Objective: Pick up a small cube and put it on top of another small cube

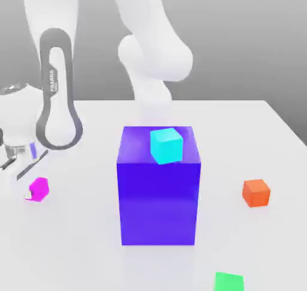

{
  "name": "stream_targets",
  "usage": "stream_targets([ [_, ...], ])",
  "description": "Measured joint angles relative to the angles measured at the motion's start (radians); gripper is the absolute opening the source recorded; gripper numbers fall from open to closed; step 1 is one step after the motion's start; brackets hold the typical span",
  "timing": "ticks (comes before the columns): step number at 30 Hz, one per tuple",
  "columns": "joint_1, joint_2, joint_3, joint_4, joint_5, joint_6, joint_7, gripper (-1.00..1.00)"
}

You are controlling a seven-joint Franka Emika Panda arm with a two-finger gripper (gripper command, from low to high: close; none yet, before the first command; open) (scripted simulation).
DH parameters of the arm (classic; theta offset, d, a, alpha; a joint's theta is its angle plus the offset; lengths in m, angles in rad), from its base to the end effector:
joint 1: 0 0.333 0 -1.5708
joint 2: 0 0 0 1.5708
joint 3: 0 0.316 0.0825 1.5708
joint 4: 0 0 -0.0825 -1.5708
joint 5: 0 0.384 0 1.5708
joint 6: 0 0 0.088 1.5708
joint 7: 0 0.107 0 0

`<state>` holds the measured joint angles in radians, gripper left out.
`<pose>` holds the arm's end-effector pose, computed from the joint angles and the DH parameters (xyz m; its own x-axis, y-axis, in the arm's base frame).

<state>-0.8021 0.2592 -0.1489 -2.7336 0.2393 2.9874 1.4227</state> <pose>0.2059 -0.3264 0.1438 -0.8596 -0.5109 0.0015 -0.5110 0.8596 -0.0018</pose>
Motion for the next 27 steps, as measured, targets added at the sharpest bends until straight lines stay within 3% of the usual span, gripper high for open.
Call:
stream_targets([
  [5,0.054,-0.159,-0.064,-0.024,-0.165,-0.132,0.115,-1.00],
  [19,0.481,-0.050,0.350,0.300,-0.338,-0.365,0.017,-1.00],
  [23,0.583,-0.023,0.445,0.368,-0.372,-0.406,-0.007,-1.00],
  [26,0.688,0.092,0.465,0.444,-0.453,-0.373,0.010,-1.00],
  [27,0.713,0.134,0.455,0.458,-0.481,-0.347,0.023,1.00],
])
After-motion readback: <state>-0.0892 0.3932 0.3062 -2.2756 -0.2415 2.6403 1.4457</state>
